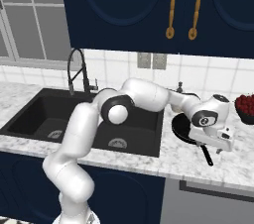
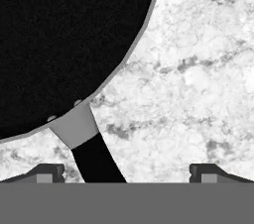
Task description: Pick the pan and sponge and place them into the sink. Then turn on the water.
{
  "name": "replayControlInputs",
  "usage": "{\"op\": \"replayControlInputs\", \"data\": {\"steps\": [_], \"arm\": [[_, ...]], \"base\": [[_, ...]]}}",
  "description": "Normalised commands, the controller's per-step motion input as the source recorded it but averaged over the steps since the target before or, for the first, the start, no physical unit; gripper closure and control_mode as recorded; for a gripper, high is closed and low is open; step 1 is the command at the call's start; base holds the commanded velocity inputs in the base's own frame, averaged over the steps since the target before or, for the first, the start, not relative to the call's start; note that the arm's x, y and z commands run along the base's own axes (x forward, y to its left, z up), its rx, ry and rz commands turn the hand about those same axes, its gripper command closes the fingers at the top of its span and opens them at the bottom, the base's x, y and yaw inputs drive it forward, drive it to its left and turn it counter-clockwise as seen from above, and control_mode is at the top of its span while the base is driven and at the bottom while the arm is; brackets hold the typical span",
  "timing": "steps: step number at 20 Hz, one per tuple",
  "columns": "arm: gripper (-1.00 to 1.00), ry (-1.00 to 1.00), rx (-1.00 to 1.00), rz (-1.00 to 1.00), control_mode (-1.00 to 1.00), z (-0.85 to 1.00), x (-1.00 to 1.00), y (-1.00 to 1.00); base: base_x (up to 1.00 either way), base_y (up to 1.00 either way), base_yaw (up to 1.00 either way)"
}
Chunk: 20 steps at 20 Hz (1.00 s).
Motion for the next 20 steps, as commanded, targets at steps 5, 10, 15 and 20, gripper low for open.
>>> {"op": "replayControlInputs", "data": {"steps": [5, 10, 15, 20], "arm": [[-1.00, 0.04, -0.01, 0.01, -1.00, -0.46, 0.17, 0.01], [-1.00, 0.03, 0.00, 0.01, -1.00, -0.36, 0.18, 0.00], [1.00, 0.00, 0.00, 0.00, -1.00, -0.08, 0.03, 0.00], [1.00, 0.00, 0.00, 0.19, -1.00, 0.10, 0.08, 0.01]], "base": [[0.00, 0.00, 0.00], [0.00, 0.00, 0.00], [0.00, 0.00, 0.00], [0.00, 0.00, 0.00]]}}
